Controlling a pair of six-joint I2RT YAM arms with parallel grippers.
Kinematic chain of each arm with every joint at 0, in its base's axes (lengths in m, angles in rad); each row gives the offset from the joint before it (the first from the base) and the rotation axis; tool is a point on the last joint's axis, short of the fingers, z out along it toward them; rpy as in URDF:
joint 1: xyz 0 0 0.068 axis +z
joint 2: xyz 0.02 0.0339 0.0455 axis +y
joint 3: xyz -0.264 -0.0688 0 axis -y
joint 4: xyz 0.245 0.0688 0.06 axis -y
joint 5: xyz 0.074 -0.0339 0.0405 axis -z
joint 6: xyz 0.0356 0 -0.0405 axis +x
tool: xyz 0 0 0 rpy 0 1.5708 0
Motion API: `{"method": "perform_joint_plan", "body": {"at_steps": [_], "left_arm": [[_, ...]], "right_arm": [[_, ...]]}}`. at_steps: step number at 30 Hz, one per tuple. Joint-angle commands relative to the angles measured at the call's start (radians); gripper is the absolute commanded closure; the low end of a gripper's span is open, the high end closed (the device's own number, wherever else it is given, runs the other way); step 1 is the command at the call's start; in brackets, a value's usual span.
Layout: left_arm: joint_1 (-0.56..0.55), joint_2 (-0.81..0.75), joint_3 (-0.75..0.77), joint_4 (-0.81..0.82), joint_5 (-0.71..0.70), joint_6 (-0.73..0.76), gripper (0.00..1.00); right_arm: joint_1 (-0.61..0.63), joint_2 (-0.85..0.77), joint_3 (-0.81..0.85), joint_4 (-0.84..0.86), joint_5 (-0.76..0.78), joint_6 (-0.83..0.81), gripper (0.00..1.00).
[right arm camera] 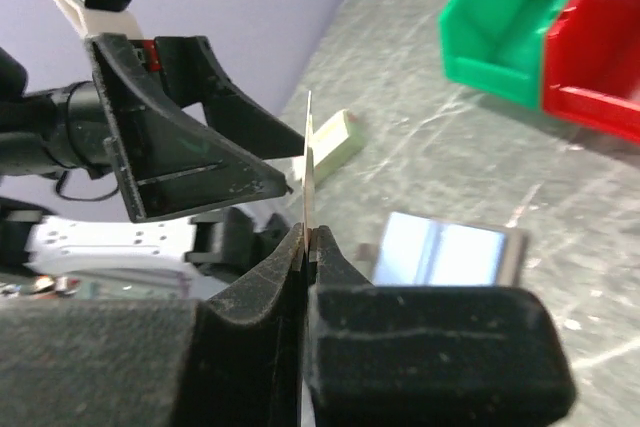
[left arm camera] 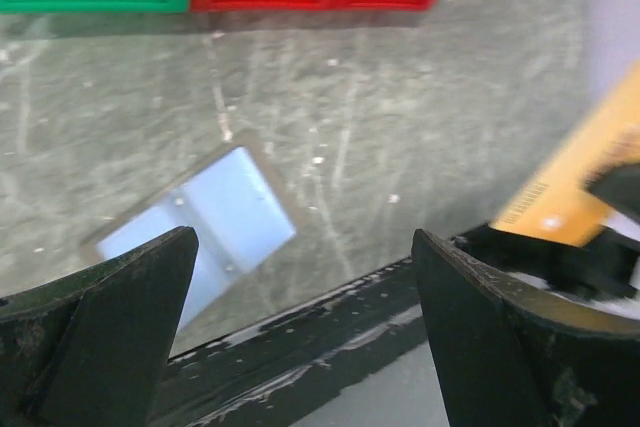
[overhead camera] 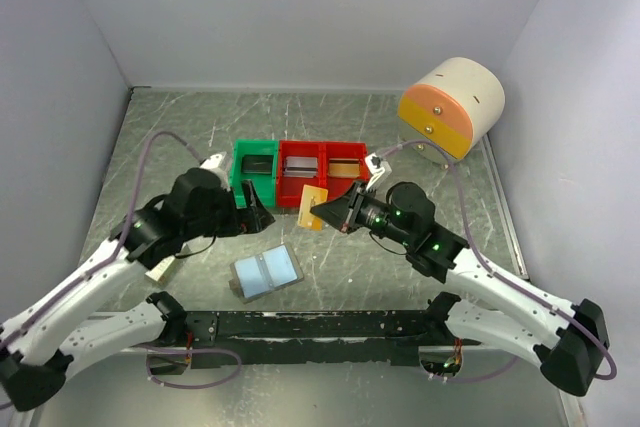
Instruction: Take the credit cards out of the card holder
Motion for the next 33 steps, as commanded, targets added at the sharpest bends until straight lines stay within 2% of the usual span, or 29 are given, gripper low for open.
{"method": "perform_joint_plan", "body": {"at_steps": [1, 4, 8, 11, 14, 17, 21, 24, 26, 29, 33], "left_arm": [[0.029, 0.132, 0.105, -0.179, -0.135, 0.089, 0.00], [0.176, 0.155, 0.106, -0.169, -0.064, 0.157, 0.00], [0.538, 0.164, 0.098, -0.193, 0.167, 0.305, 0.00], [0.685, 0.141, 0.100, -0.210, 0.182, 0.376, 0.00], [0.710, 0.088, 0.077, -0.187, 0.099, 0.389, 0.00], [0.711, 0.019, 0.047, -0.152, 0.114, 0.372, 0.00], [0.711, -0.022, 0.016, -0.153, 0.093, 0.336, 0.00], [0.711, -0.031, -0.053, -0.113, 0.127, 0.314, 0.00], [0.711, -0.030, -0.044, -0.124, 0.123, 0.313, 0.00], [0.711, -0.051, -0.064, -0.088, 0.117, 0.298, 0.00], [0.711, -0.067, -0.076, -0.072, 0.116, 0.294, 0.00]], "right_arm": [[0.014, -0.029, 0.092, -0.289, 0.168, -0.169, 1.00], [0.063, -0.006, 0.173, -0.377, 0.239, -0.237, 1.00], [0.225, 0.055, 0.280, -0.468, 0.425, -0.324, 1.00], [0.341, 0.124, 0.349, -0.511, 0.563, -0.386, 1.00], [0.437, 0.205, 0.388, -0.545, 0.686, -0.466, 1.00], [0.504, 0.297, 0.445, -0.575, 0.803, -0.617, 1.00], [0.520, 0.403, 0.459, -0.613, 0.924, -0.787, 1.00], [0.514, 0.441, 0.406, -0.565, 1.002, -0.935, 1.00], [0.441, 0.440, 0.366, -0.533, 0.962, -1.012, 1.00], [0.258, 0.415, 0.360, -0.528, 0.816, -1.023, 1.00], [0.060, 0.371, 0.346, -0.467, 0.721, -1.051, 1.00]]}}
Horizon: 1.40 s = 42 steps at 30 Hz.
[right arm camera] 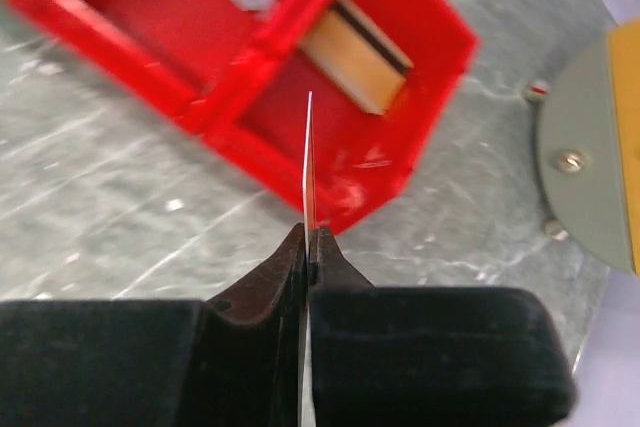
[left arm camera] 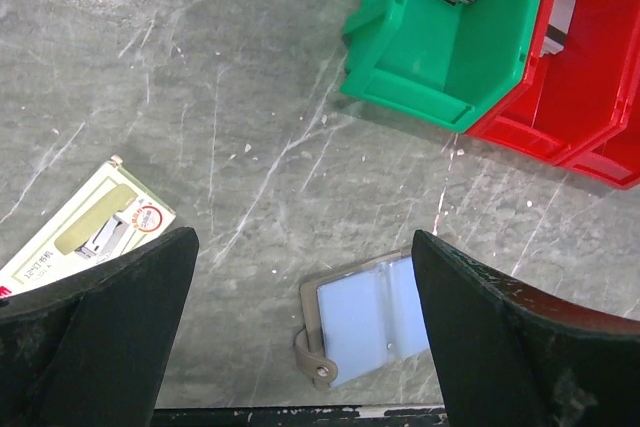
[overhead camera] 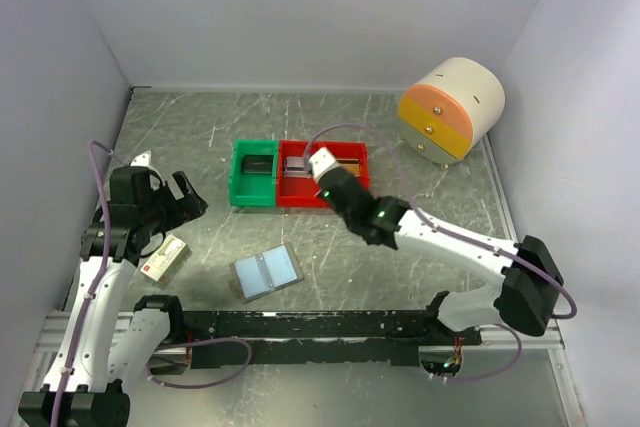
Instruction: Take the credit cards out of the card holder
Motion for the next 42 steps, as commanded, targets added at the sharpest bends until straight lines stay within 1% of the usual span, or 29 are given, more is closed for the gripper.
{"method": "perform_joint_plan", "body": {"at_steps": [1, 3, 6, 10, 14, 16, 21, 25, 29, 38, 42], "left_arm": [[0.007, -0.023, -0.002, 0.051, 0.022, -0.011, 0.00], [0.007, -0.022, 0.007, 0.039, 0.025, -0.007, 0.00], [0.007, -0.031, 0.003, 0.042, 0.030, -0.006, 0.00], [0.007, -0.041, -0.002, 0.048, 0.041, -0.003, 0.00], [0.007, -0.049, -0.004, 0.051, 0.044, -0.001, 0.00], [0.007, -0.051, -0.004, 0.053, 0.048, 0.000, 0.00], [0.007, -0.055, -0.005, 0.055, 0.055, 0.004, 0.00], [0.007, -0.059, -0.007, 0.057, 0.052, 0.002, 0.00], [0.007, -0.057, -0.009, 0.060, 0.051, 0.001, 0.00], [0.006, -0.060, -0.011, 0.064, 0.051, 0.001, 0.00], [0.007, -0.051, -0.008, 0.060, 0.050, 0.001, 0.00]], "right_arm": [[-0.183, -0.070, 0.000, 0.076, -0.120, -0.078, 1.00], [-0.250, -0.072, 0.017, 0.083, -0.163, -0.094, 1.00], [-0.310, -0.054, 0.034, 0.096, -0.192, -0.156, 1.00], [-0.325, -0.020, 0.027, 0.142, -0.211, -0.322, 1.00], [-0.326, 0.054, 0.077, 0.100, -0.224, -0.490, 1.00], [-0.328, 0.080, 0.074, 0.130, -0.213, -0.552, 1.00], [-0.366, 0.108, 0.065, 0.179, -0.320, -0.700, 1.00], [-0.408, 0.129, 0.068, 0.186, -0.432, -0.759, 1.00], [-0.429, 0.173, 0.086, 0.158, -0.501, -0.789, 1.00], [-0.441, 0.279, 0.102, 0.232, -0.516, -0.800, 1.00], [-0.441, 0.331, 0.151, 0.218, -0.538, -0.809, 1.00]]}}
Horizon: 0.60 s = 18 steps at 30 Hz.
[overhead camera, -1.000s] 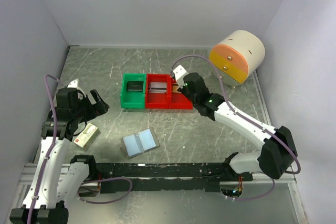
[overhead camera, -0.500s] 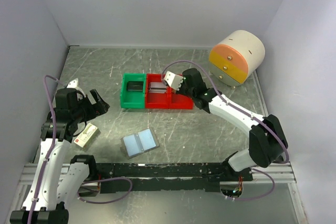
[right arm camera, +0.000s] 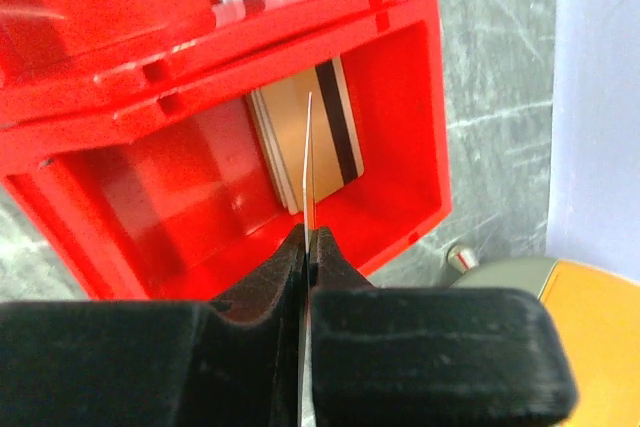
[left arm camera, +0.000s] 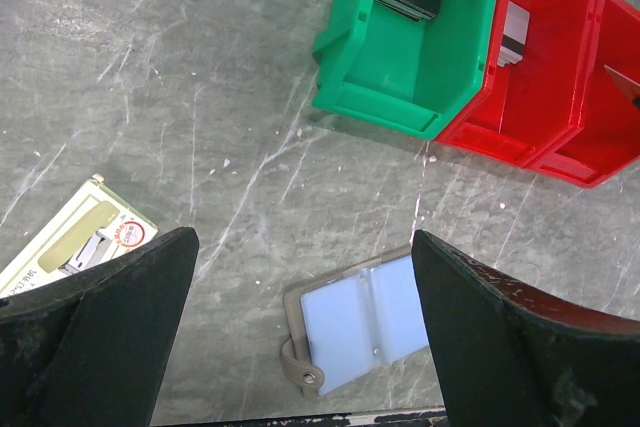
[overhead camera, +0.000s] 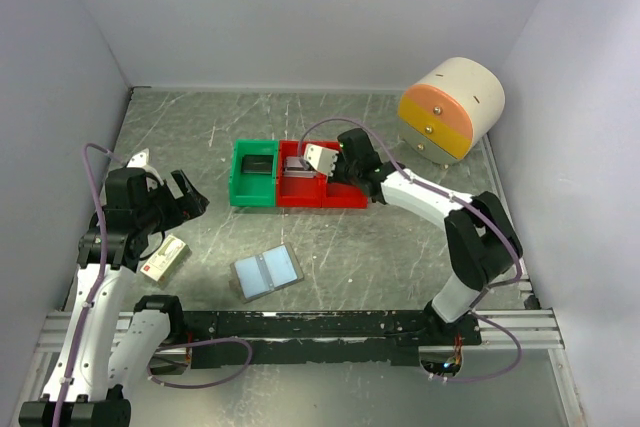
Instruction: Take the credit cards out of the card holder
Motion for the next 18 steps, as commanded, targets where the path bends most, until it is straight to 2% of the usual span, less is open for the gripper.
{"method": "perform_joint_plan", "body": {"at_steps": [1, 11, 18], "left_arm": [[0.006, -0.001, -0.006, 0.028, 0.017, 0.003, 0.00], [0.007, 0.001, -0.007, 0.029, 0.017, 0.003, 0.00], [0.007, 0.009, -0.006, 0.029, 0.018, 0.005, 0.00]], "right_arm": [[-0.008, 0.046, 0.071, 0.045, -0.032, -0.029, 1.00], [-0.024, 0.190, 0.103, 0.126, 0.044, -0.023, 1.00], [-0.048, 0.230, 0.127, 0.144, -0.010, -0.055, 1.00]]}}
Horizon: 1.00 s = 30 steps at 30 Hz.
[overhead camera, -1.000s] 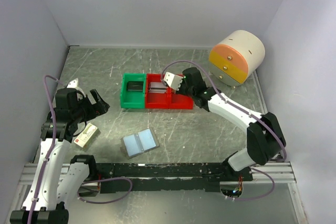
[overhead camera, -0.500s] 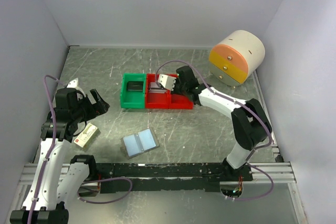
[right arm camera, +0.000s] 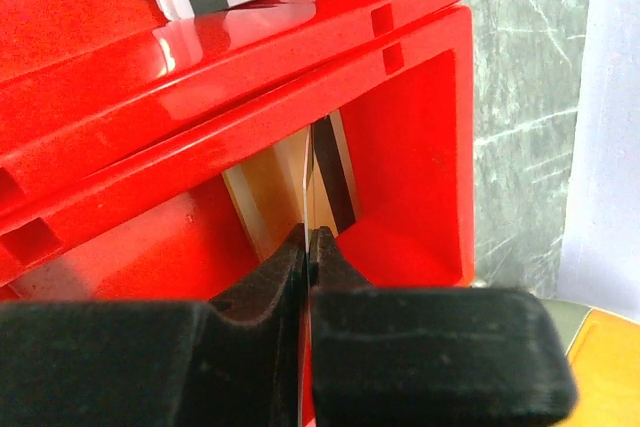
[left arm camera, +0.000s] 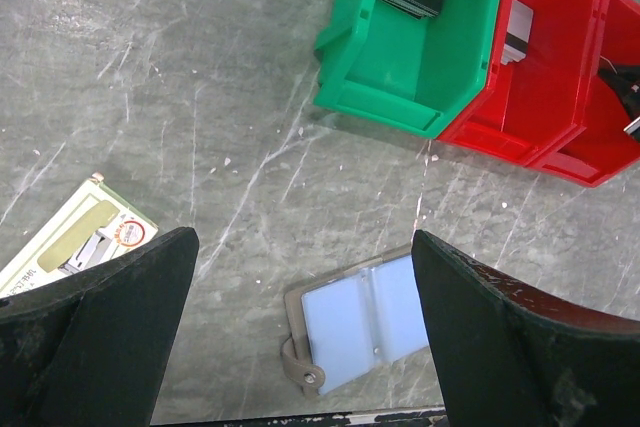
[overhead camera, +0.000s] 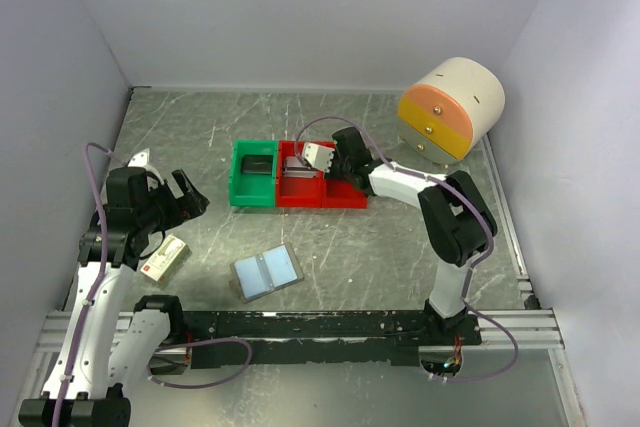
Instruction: Take the credit cards out of the card holder
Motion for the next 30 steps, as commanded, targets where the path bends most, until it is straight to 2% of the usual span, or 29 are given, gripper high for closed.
{"method": "perform_joint_plan", "body": {"at_steps": [1, 8, 15, 21, 25, 30], "left_arm": [[0.007, 0.000, -0.007, 0.028, 0.017, 0.004, 0.00], [0.007, -0.001, -0.008, 0.030, 0.020, 0.005, 0.00], [0.007, -0.001, -0.009, 0.031, 0.028, 0.008, 0.01], [0.007, 0.000, -0.010, 0.034, 0.036, 0.011, 0.01], [0.007, -0.001, -0.010, 0.035, 0.040, 0.013, 0.01], [0.007, 0.001, -0.011, 0.037, 0.044, 0.016, 0.01]], "right_arm": [[-0.015, 0.019, 0.043, 0.042, -0.031, -0.031, 1.00], [-0.022, 0.075, 0.059, 0.073, 0.005, -0.053, 1.00], [-0.025, 0.105, 0.079, 0.052, 0.009, -0.088, 0.95], [-0.030, 0.103, 0.090, -0.019, -0.025, -0.108, 0.87], [-0.036, 0.095, 0.081, -0.048, -0.034, -0.106, 0.72], [-0.039, 0.079, 0.071, -0.064, -0.035, -0.095, 0.67]]}}
